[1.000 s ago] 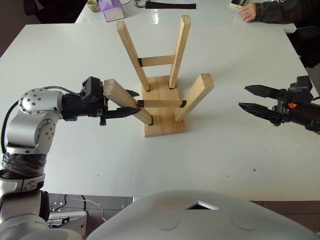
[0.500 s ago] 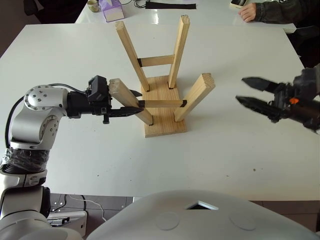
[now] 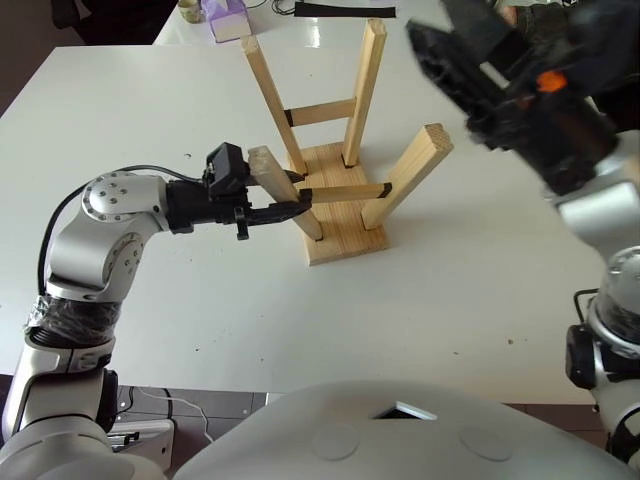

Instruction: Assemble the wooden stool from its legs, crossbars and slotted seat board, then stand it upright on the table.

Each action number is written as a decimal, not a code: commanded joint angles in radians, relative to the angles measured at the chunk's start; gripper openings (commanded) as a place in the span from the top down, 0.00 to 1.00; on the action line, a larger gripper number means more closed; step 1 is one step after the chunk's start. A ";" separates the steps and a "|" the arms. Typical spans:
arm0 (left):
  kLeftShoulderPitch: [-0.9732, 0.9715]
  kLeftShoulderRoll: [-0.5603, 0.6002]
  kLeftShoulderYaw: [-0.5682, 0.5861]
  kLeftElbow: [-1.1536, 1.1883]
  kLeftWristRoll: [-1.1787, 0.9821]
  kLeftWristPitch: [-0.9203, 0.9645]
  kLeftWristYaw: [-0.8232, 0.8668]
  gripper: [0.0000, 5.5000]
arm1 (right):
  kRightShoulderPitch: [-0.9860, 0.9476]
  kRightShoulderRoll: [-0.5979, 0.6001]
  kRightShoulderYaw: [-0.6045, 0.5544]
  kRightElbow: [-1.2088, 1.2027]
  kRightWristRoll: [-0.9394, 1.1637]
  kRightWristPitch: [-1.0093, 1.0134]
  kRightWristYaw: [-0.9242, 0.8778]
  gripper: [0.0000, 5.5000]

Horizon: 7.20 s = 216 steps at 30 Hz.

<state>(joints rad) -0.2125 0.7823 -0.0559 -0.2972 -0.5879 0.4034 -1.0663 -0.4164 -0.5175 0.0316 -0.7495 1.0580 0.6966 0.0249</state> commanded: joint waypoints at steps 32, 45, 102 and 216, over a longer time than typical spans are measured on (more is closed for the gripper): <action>-0.056 -0.052 -0.125 0.026 0.122 0.079 0.099 0.63 | 0.024 0.207 0.243 0.174 -0.393 -0.042 0.350 1.00; -0.072 -0.034 -0.135 0.043 0.118 0.088 0.075 0.63 | 0.189 0.121 0.395 0.303 -0.704 -0.168 0.403 1.00; -0.053 -0.024 -0.219 0.047 0.163 0.107 0.089 0.63 | 0.197 -0.155 -0.037 0.511 -1.045 -0.287 0.307 0.29; -0.487 -0.299 -0.153 1.474 0.812 -0.914 0.591 0.52 | 0.501 -0.186 0.241 0.499 -1.135 -0.456 0.714 0.51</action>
<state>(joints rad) -0.6629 0.5097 -0.1603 1.0783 0.1545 -0.4690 -0.4955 0.0953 -0.7408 0.2216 -0.2425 -0.0515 0.2009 0.7332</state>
